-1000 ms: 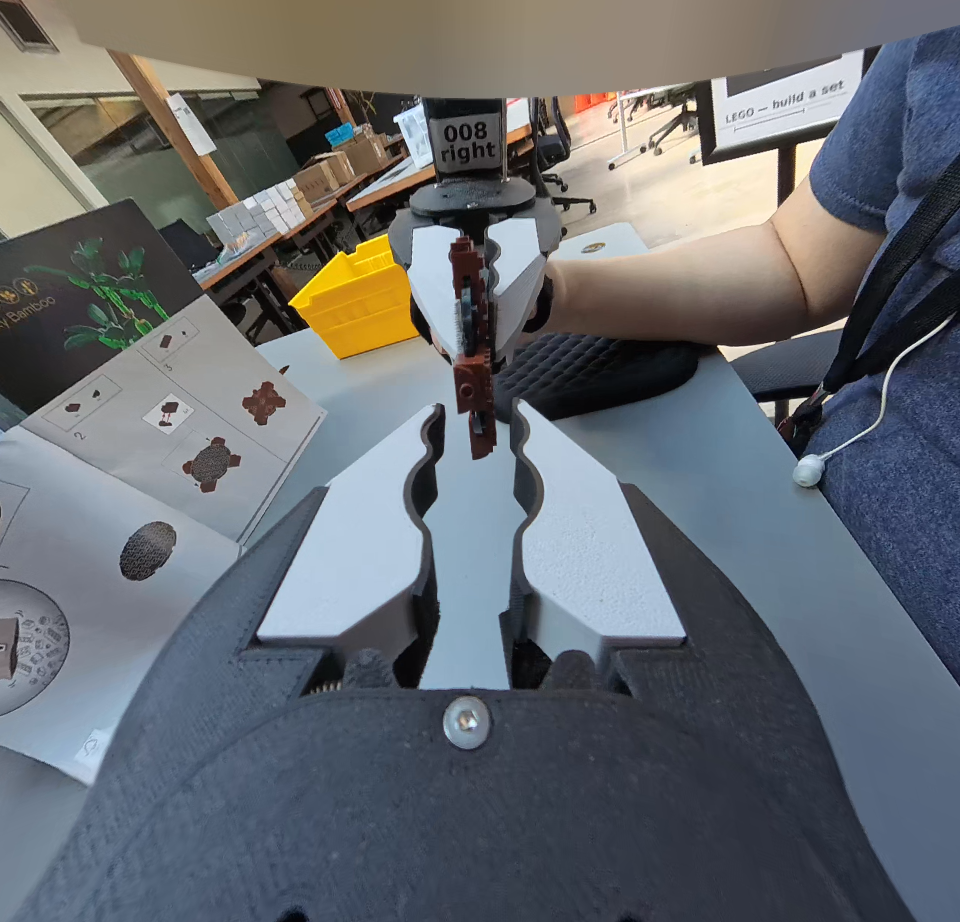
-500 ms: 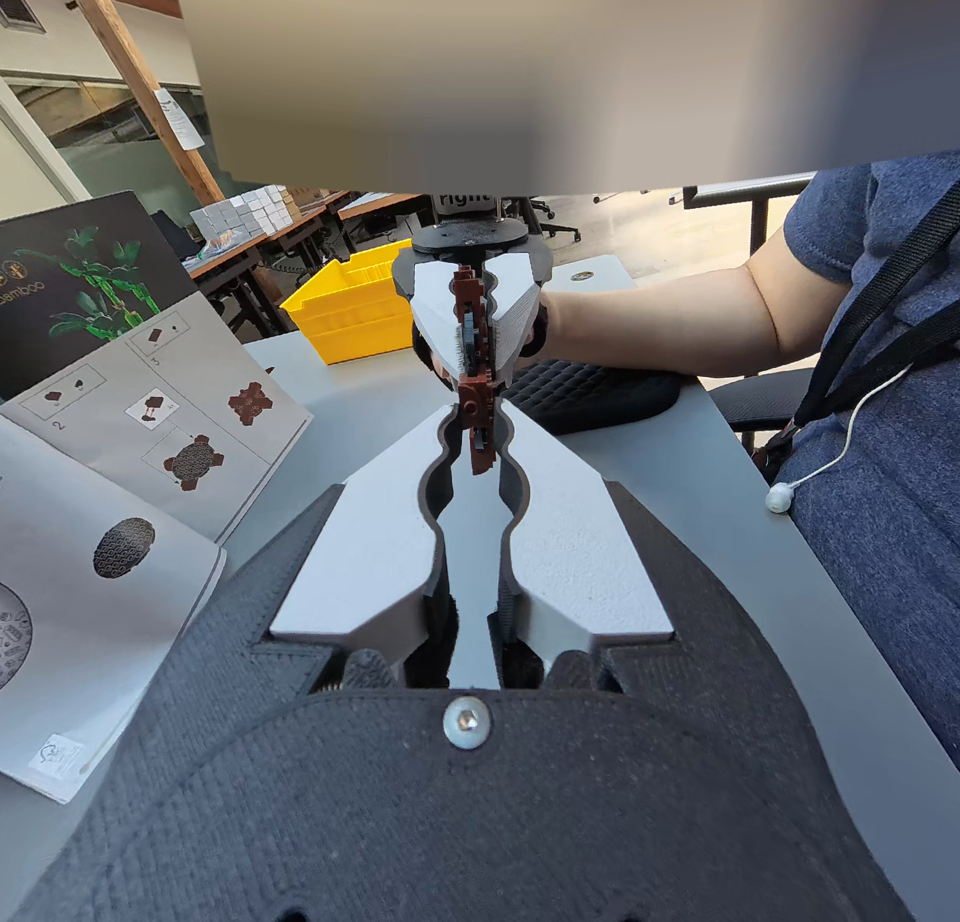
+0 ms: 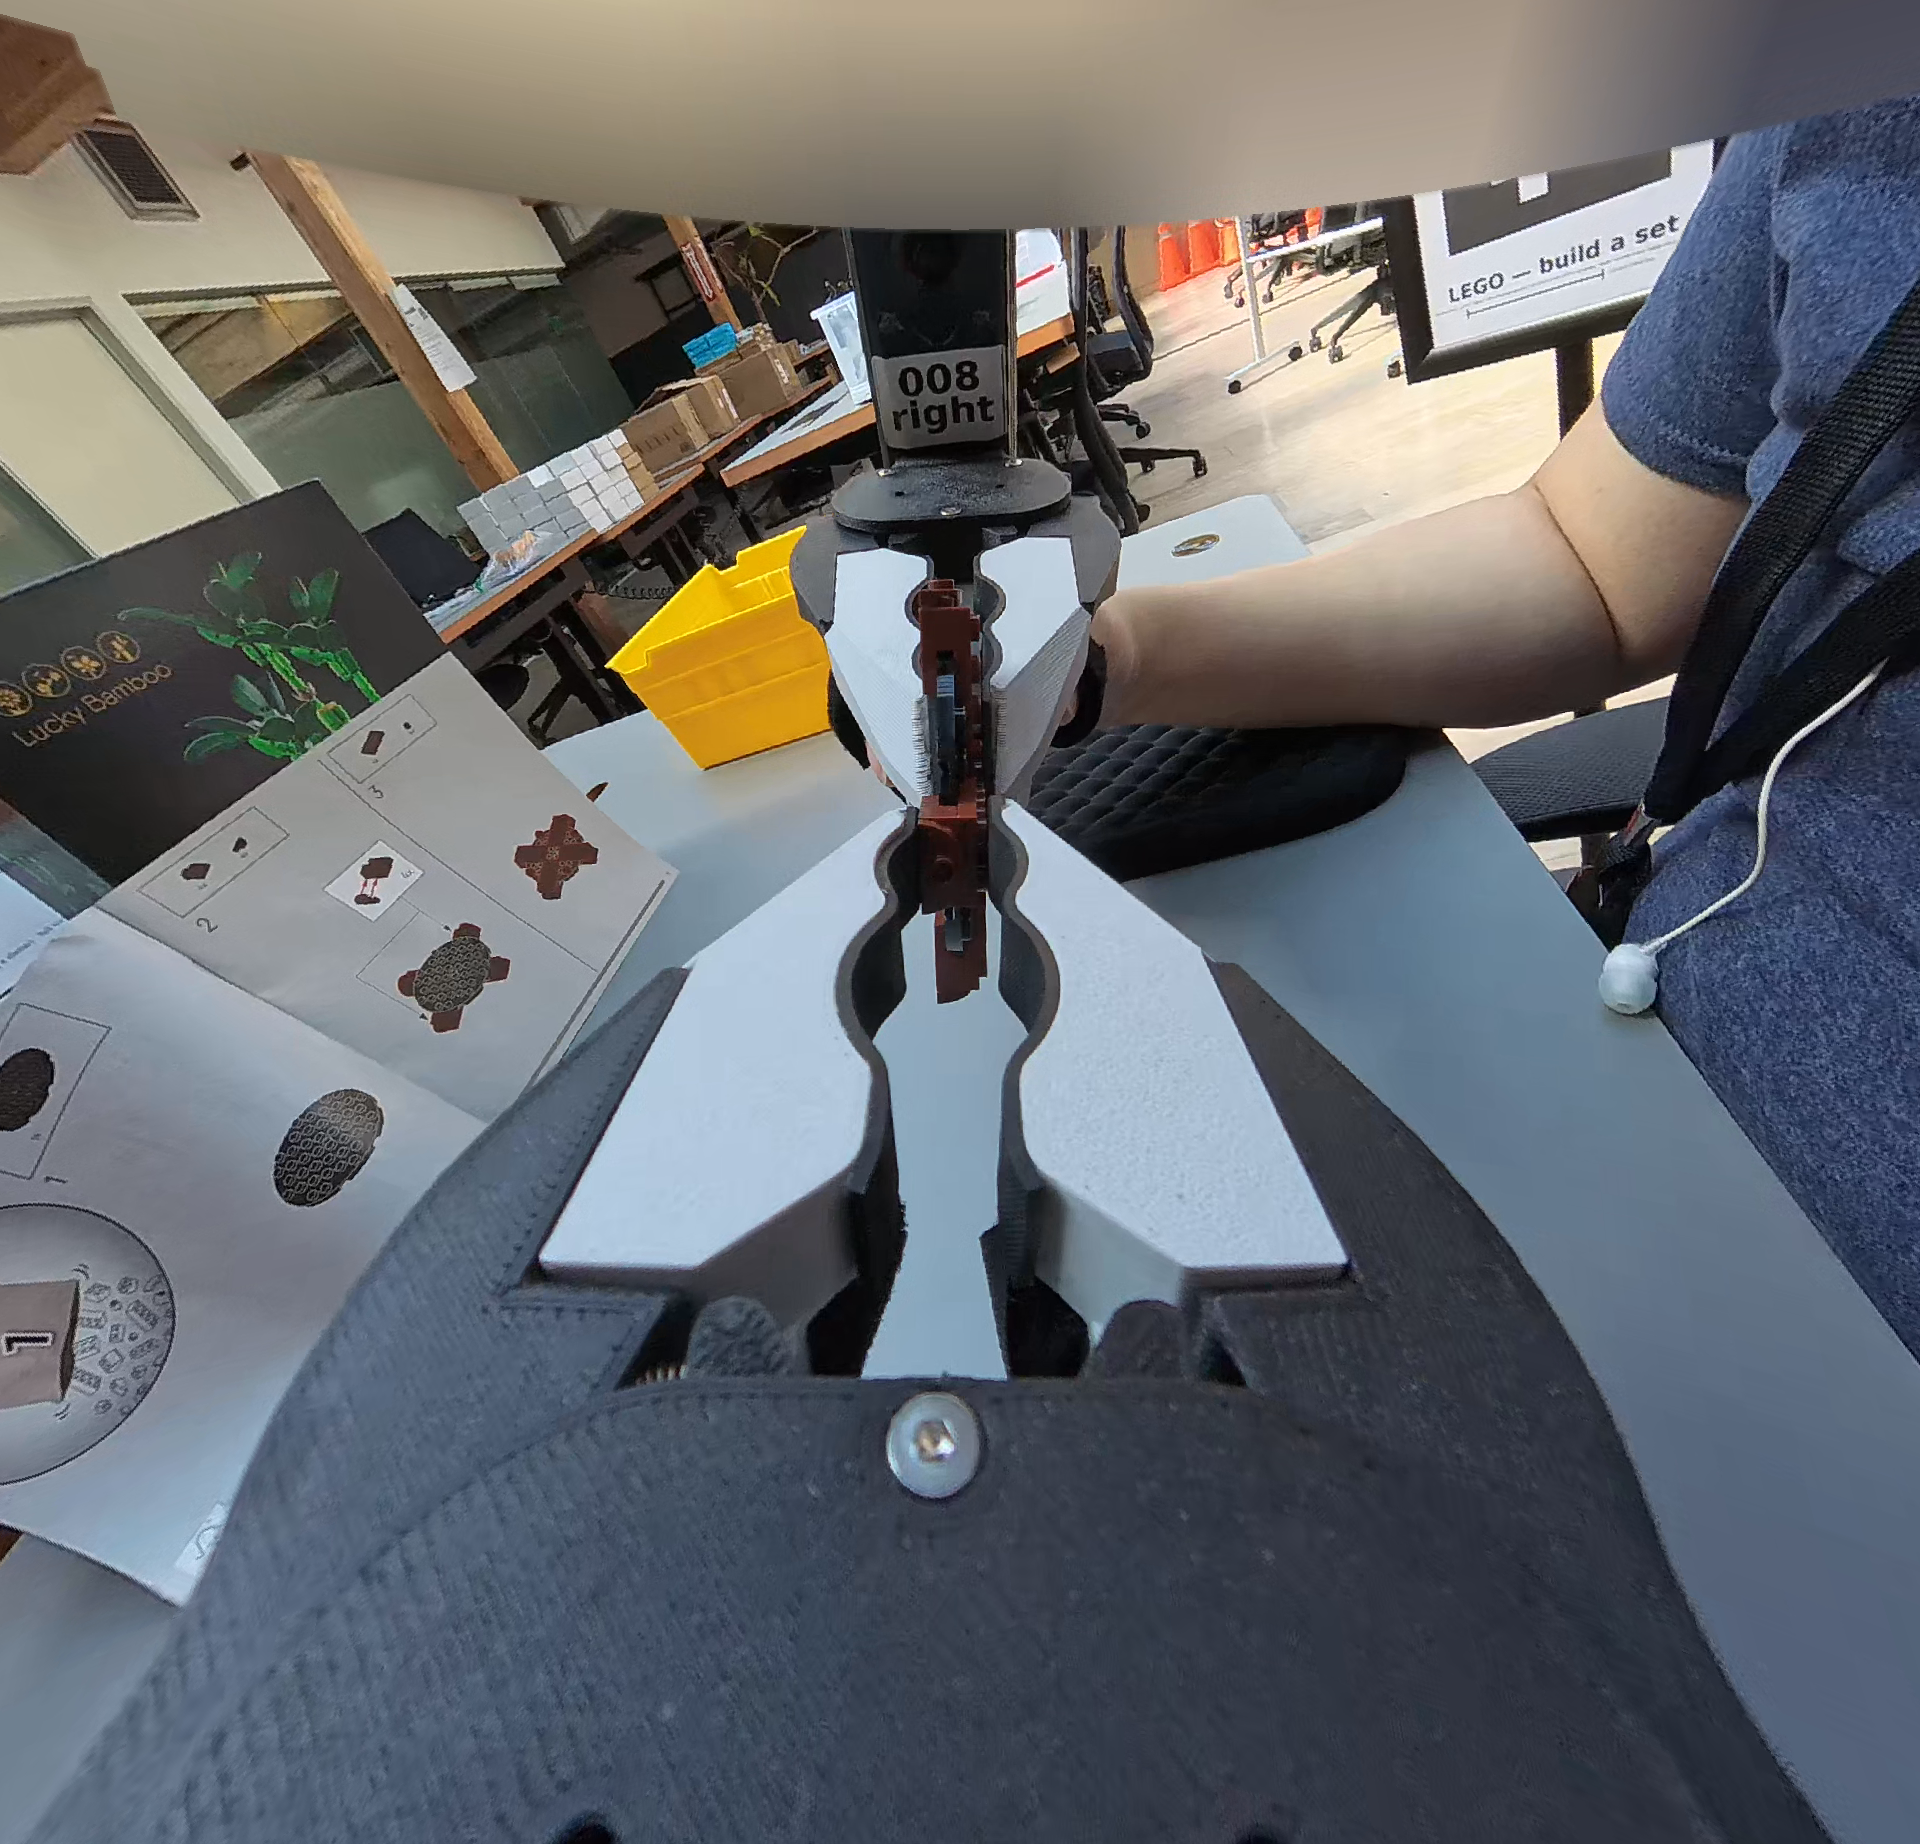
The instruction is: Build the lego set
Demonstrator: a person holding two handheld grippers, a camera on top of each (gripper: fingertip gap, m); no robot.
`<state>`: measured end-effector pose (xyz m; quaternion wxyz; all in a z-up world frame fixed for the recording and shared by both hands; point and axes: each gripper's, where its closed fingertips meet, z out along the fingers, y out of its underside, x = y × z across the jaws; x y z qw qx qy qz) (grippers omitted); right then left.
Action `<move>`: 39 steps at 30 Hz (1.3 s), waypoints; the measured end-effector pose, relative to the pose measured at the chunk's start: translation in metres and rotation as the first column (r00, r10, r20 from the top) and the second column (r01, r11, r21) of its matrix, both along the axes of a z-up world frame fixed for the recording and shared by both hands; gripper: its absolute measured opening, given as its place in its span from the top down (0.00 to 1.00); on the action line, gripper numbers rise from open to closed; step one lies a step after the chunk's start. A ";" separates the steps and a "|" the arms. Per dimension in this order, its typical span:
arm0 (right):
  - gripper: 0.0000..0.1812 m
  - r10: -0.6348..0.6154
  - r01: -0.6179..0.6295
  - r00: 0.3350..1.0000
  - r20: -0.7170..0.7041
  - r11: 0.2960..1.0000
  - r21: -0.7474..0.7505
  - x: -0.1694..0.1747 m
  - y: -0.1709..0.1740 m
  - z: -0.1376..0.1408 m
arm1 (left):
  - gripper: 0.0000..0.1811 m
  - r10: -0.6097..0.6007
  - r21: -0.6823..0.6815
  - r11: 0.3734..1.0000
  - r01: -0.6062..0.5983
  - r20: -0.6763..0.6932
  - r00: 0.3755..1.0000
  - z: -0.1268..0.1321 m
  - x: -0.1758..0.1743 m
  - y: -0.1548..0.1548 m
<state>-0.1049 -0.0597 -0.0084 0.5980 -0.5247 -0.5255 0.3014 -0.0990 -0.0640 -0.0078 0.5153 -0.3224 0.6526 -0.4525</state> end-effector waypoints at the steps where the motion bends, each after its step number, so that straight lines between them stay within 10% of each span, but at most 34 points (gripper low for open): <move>1: 0.96 0.001 -0.001 1.000 0.003 1.000 0.011 -0.001 -0.001 0.000 | 0.95 -0.001 0.016 1.000 0.001 0.003 1.000 0.000 -0.001 -0.001; 33: 0.96 -0.106 0.107 0.993 0.060 0.994 -0.016 0.009 0.015 -0.009 | 0.95 0.078 0.027 0.997 -0.076 -0.097 0.992 -0.014 -0.002 0.021; 39: 0.80 -0.229 0.210 0.952 0.202 0.971 0.113 0.003 0.018 0.008 | 0.95 0.167 0.151 0.978 -0.144 -0.158 0.973 -0.029 0.000 0.033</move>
